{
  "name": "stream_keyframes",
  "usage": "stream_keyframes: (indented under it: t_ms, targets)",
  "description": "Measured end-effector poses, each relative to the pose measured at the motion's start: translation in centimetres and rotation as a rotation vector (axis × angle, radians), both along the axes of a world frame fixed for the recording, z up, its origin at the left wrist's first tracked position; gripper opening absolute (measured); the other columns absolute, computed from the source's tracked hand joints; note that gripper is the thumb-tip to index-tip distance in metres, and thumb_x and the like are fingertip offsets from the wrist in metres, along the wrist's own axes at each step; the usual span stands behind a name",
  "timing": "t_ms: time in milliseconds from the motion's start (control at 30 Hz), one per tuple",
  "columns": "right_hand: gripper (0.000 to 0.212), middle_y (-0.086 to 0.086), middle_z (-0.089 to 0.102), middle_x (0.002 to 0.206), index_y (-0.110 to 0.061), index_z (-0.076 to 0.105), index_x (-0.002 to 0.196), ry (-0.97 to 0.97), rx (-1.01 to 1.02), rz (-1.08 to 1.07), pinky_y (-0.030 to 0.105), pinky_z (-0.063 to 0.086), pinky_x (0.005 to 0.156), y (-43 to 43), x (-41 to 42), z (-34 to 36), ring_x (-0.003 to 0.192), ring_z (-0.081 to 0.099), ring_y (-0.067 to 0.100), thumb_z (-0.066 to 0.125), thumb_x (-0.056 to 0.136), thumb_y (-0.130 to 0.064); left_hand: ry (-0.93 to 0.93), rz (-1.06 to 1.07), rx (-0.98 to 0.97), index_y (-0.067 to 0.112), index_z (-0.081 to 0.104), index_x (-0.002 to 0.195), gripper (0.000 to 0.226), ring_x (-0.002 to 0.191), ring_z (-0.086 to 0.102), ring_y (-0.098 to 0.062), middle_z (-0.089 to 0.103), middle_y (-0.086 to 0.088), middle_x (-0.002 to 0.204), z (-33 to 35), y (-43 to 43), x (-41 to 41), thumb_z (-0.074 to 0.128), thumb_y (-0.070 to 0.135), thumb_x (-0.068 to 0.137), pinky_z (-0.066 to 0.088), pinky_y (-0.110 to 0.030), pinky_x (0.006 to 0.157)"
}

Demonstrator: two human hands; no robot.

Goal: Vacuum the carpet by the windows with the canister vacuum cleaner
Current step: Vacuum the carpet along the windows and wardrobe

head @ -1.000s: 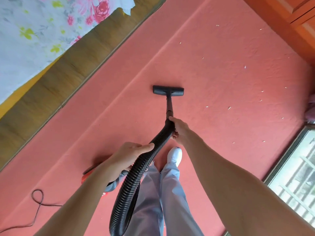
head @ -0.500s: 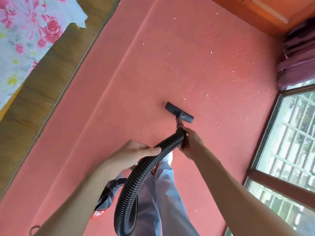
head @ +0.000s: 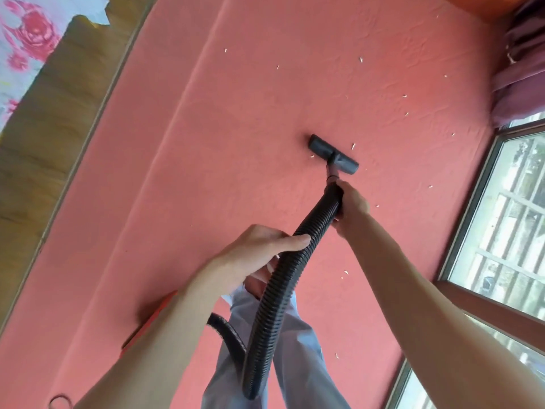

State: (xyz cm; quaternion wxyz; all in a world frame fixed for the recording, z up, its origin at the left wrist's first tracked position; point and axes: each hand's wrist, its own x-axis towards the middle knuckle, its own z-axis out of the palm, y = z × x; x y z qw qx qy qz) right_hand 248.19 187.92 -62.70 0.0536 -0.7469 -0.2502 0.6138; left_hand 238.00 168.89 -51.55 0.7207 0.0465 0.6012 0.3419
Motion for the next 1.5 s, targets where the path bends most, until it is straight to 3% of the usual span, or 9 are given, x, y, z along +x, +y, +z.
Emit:
stream_keyframes:
  t_ms: [133, 300, 433, 633, 800, 1000, 1200, 1367, 1500]
  targets:
    - [0.047, 0.018, 0.066, 0.091, -0.003, 0.062, 0.110, 0.099, -0.110, -0.017, 0.032, 0.053, 0.062, -0.5, 1.2, 1.6, 0.069, 0.063, 0.026, 0.070, 0.075, -0.033, -0.127, -0.139, 0.045, 0.001, 0.074, 0.097, 0.051, 0.084, 0.066, -0.029, 0.073, -0.023, 0.098, 1.8, 0.3, -2.1, 0.075, 0.048, 0.077, 0.049, -0.031, 0.063]
    - [0.059, 0.017, 0.071, 0.096, -0.002, 0.060, 0.120, 0.052, -0.138, -0.003, 0.032, 0.054, 0.063, -2.2, 0.7, 0.2, 0.073, 0.066, 0.026, 0.074, 0.075, -0.037, -0.064, -0.102, -0.043, 0.008, 0.077, 0.094, 0.046, 0.083, 0.069, -0.027, 0.075, -0.018, 0.098, 1.2, -0.1, -1.8, 0.076, 0.051, 0.077, 0.053, -0.031, 0.066]
    - [0.049, 0.013, 0.064, 0.088, 0.000, 0.059, 0.116, 0.023, -0.094, 0.002, 0.038, 0.056, 0.073, -1.1, -1.2, 0.2, 0.070, 0.061, 0.024, 0.071, 0.084, -0.034, 0.095, 0.050, -0.086, 0.009, 0.076, 0.089, 0.044, 0.071, 0.068, -0.021, 0.074, -0.018, 0.091, 0.9, 0.5, -0.8, 0.070, 0.053, 0.083, 0.052, -0.035, 0.069]
    - [0.036, 0.011, 0.065, 0.083, -0.007, 0.062, 0.103, 0.050, -0.082, 0.021, 0.035, 0.055, 0.070, -0.3, -2.8, 2.7, 0.068, 0.061, 0.023, 0.072, 0.082, -0.033, -0.065, 0.084, 0.019, 0.008, 0.075, 0.098, 0.039, 0.078, 0.067, -0.023, 0.073, -0.010, 0.088, 3.5, -0.4, -1.5, 0.071, 0.044, 0.084, 0.052, -0.025, 0.058]
    - [0.047, 0.016, 0.067, 0.093, -0.003, 0.060, 0.117, 0.013, -0.167, 0.034, 0.035, 0.056, 0.064, -2.7, -2.1, 0.6, 0.071, 0.064, 0.027, 0.070, 0.080, -0.029, 0.026, 0.073, -0.079, 0.009, 0.076, 0.092, 0.040, 0.071, 0.069, -0.020, 0.075, -0.014, 0.088, 2.9, -1.4, -1.1, 0.071, 0.048, 0.085, 0.055, -0.030, 0.065]
    - [0.033, 0.013, 0.064, 0.083, -0.004, 0.060, 0.109, -0.020, -0.169, 0.173, 0.038, 0.054, 0.070, -4.5, -1.6, -0.5, 0.072, 0.062, 0.027, 0.065, 0.086, -0.026, 0.058, 0.085, -0.108, 0.008, 0.078, 0.088, 0.041, 0.072, 0.068, -0.024, 0.074, -0.012, 0.084, 1.9, -2.3, 0.7, 0.073, 0.048, 0.083, 0.057, -0.042, 0.071]
    - [0.028, 0.010, 0.054, 0.067, -0.004, 0.062, 0.098, 0.000, -0.203, 0.198, 0.023, 0.043, 0.050, -6.7, 1.2, 1.5, 0.055, 0.049, 0.018, 0.061, 0.085, -0.029, -0.148, 0.064, 0.026, 0.014, 0.075, 0.079, 0.030, 0.074, 0.063, -0.022, 0.070, -0.010, 0.080, 3.2, -6.1, -0.7, 0.074, 0.044, 0.077, 0.047, -0.026, 0.058]
    - [0.040, 0.012, 0.053, 0.077, 0.001, 0.061, 0.109, 0.064, -0.207, 0.125, 0.027, 0.046, 0.053, -7.3, 1.9, 0.8, 0.057, 0.049, 0.019, 0.064, 0.086, -0.031, -0.049, 0.050, -0.026, 0.014, 0.072, 0.072, 0.033, 0.052, 0.060, -0.010, 0.067, -0.001, 0.064, 3.0, -5.9, -0.1, 0.069, 0.043, 0.087, 0.045, -0.017, 0.048]
    - [0.031, 0.011, 0.056, 0.079, -0.004, 0.056, 0.107, 0.141, -0.213, 0.035, 0.031, 0.046, 0.060, -6.5, 0.8, 0.3, 0.065, 0.053, 0.020, 0.058, 0.094, -0.033, 0.245, 0.030, -0.071, 0.008, 0.074, 0.080, 0.056, 0.061, 0.068, -0.022, 0.075, -0.015, 0.077, 1.4, -4.6, 2.5, 0.066, 0.063, 0.080, 0.059, -0.044, 0.068]
